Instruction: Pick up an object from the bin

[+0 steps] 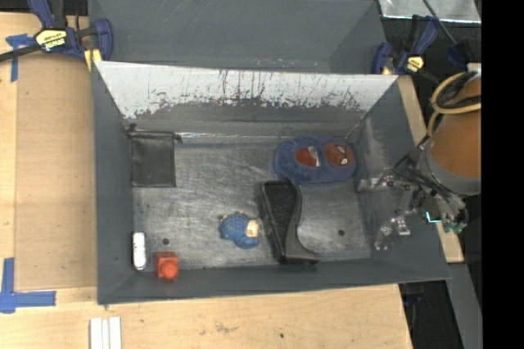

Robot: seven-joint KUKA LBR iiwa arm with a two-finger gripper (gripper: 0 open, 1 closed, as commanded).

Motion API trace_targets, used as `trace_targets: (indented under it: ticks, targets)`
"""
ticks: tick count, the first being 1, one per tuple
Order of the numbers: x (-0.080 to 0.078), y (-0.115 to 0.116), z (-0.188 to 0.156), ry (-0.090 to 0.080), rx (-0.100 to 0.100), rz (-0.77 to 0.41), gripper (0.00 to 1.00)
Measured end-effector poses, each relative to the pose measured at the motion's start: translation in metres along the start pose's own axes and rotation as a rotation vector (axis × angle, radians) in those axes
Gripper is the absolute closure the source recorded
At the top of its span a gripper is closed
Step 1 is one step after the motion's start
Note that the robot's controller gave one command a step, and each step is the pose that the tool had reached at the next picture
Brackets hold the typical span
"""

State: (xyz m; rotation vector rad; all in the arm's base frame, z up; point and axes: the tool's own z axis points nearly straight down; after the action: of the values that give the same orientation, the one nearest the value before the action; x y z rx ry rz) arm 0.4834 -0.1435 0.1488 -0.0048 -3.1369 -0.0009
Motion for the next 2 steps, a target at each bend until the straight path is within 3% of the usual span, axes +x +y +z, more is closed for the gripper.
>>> trace_targets:
  ticks: [1,2]
  targets:
    - [-0.082,0.065,0.072,-0.011,0.011,-0.163,0.00]
    - [-0.124,0.060,0.073,0.027,-0.005,0.005,0.00]
